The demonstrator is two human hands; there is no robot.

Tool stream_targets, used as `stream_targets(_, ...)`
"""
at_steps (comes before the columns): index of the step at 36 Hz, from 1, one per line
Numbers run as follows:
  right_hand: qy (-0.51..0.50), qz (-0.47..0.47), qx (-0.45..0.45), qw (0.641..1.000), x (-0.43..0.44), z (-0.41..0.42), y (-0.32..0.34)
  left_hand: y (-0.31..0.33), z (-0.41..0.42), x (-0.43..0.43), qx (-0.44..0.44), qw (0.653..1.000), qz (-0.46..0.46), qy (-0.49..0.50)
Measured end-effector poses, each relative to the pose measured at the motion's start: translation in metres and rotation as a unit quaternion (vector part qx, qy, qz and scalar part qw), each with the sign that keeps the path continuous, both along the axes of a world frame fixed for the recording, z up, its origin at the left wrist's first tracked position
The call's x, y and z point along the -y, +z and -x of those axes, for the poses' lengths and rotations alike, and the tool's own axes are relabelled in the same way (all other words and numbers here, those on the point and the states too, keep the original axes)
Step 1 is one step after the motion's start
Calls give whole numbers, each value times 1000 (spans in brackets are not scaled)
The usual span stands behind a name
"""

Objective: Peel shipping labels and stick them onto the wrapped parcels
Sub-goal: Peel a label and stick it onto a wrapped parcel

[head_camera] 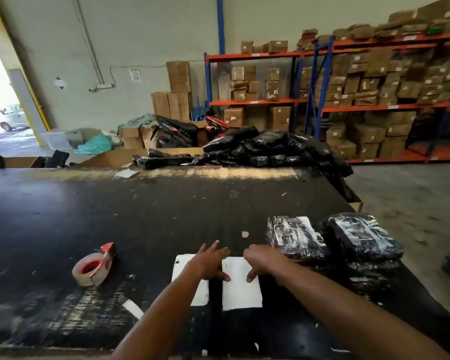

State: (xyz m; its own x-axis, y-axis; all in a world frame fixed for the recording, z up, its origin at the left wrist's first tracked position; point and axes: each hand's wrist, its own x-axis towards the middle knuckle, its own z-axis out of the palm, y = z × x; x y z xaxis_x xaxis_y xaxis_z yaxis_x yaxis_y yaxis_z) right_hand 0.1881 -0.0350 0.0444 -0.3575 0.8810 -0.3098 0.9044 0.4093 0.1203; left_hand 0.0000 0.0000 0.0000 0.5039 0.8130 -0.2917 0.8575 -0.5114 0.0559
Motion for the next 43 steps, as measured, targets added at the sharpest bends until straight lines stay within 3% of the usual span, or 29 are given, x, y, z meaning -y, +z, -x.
stream_targets(9,-108,46,-41,992,-2,0,-60,-30,4,-4,1,1000,11,-11)
stream_targets(15,-109,49,-46,992,-6,-1,-68,-36,8,1,30,999,-8,-16)
stream_targets(31,-86,0,-34,996,5,4,-45,-27,7,9,-5,998,-44,-38)
stream_targets(35,-77,-11,-34,996,12,5,-32,-15,10,10,76,996,-44,19)
stream_targets(38,-62,-32,-35,997,18,4,-18,-4,12,13,162,985,10,62)
stream_targets(43,-29,-67,-34,997,20,1,11,29,1,26,332,909,153,199)
